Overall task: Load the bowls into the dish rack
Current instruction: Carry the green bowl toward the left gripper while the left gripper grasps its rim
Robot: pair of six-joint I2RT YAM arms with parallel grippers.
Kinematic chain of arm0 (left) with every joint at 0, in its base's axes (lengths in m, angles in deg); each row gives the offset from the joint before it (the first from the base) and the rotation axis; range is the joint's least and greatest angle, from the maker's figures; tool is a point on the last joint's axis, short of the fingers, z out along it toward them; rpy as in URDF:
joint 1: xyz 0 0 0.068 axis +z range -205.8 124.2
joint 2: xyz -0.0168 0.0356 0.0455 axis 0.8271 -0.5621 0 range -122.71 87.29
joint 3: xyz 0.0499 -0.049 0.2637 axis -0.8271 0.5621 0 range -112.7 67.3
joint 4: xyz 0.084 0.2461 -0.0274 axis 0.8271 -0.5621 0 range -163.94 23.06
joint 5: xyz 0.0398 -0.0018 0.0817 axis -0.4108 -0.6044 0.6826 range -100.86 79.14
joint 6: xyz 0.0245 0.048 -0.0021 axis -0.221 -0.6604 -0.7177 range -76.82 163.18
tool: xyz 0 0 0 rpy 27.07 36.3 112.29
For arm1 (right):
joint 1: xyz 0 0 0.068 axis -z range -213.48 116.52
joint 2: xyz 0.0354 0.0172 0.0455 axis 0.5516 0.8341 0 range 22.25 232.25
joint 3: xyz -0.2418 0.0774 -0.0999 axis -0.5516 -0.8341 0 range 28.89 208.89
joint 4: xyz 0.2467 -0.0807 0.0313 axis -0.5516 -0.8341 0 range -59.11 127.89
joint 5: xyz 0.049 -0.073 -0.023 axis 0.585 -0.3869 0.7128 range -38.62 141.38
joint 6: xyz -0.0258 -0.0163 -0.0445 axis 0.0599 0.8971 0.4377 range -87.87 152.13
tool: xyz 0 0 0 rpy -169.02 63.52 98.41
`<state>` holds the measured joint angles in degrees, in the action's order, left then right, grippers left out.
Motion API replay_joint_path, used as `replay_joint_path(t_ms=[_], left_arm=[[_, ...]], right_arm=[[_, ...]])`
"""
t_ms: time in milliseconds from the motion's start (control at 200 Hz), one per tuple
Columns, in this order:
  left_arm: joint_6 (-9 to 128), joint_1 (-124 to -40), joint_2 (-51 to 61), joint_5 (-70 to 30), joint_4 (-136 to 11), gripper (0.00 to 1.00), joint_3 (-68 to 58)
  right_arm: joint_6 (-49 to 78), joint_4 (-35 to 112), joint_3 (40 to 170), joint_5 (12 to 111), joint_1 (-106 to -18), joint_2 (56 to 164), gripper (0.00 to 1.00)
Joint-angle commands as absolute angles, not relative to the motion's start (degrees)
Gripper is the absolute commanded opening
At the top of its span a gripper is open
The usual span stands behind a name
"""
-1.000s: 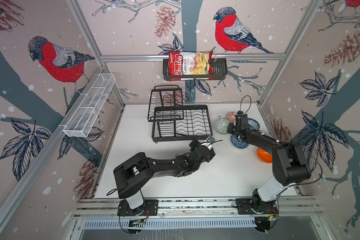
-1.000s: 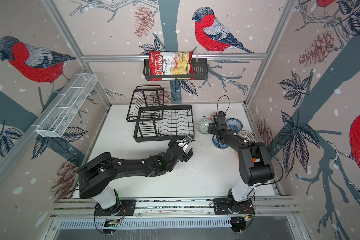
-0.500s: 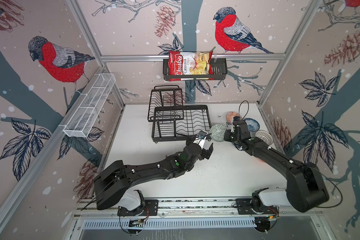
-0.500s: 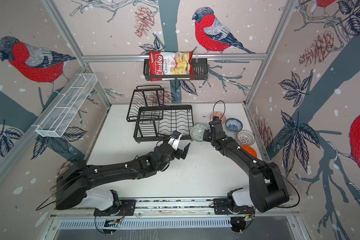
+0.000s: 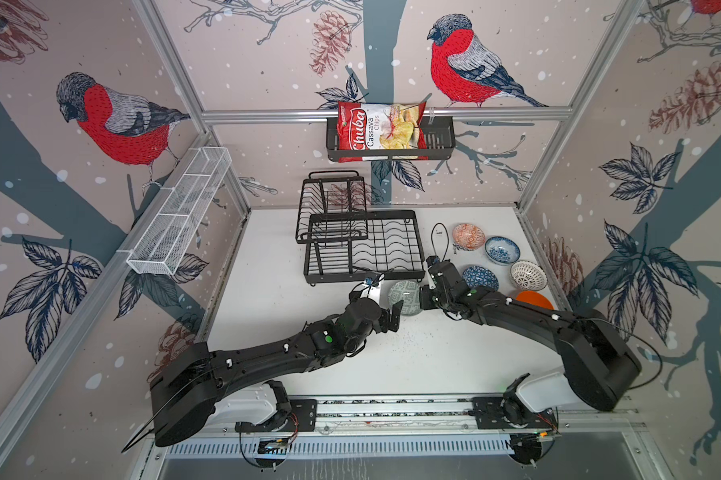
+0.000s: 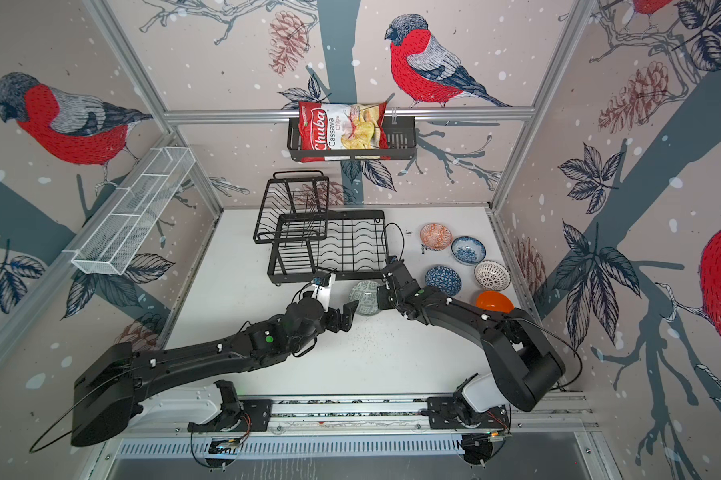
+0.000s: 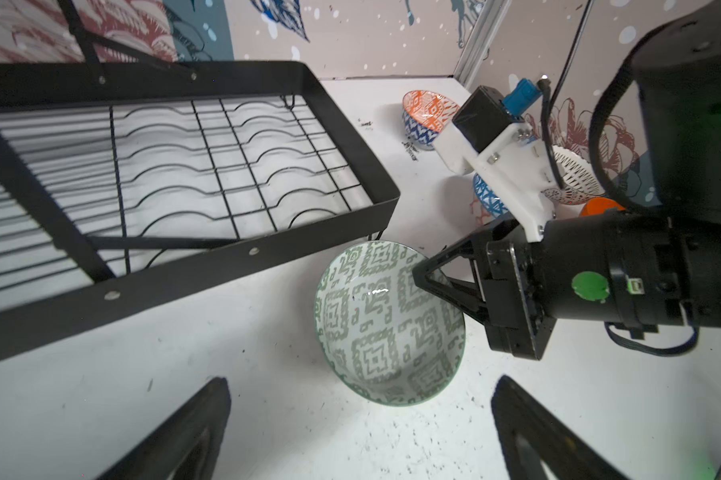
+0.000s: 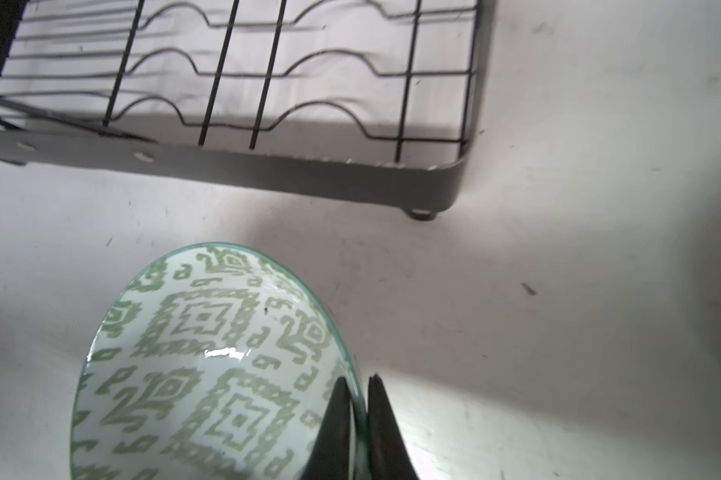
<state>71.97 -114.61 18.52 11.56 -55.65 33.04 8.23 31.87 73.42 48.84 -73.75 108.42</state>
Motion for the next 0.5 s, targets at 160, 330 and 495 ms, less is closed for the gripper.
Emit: replay_joint_path(t_ms=[160, 330, 495], left_arm=[[79.2, -111.9, 18.7, 8.6, -55.5, 0.95, 35.9], [81.0, -109.3, 15.1, 6.1, -55.1, 0.84, 34.8], [82.7, -106.0, 10.8, 2.0, -54.1, 0.7, 33.1]], right_arm=[[9.5, 37.1, 74.7, 48.8, -76.3, 112.8, 0.03], [9.6, 39.0, 73.2, 48.9, -76.5, 111.9, 0.05], [10.1, 40.1, 72.1, 48.6, -77.0, 111.0, 0.12]])
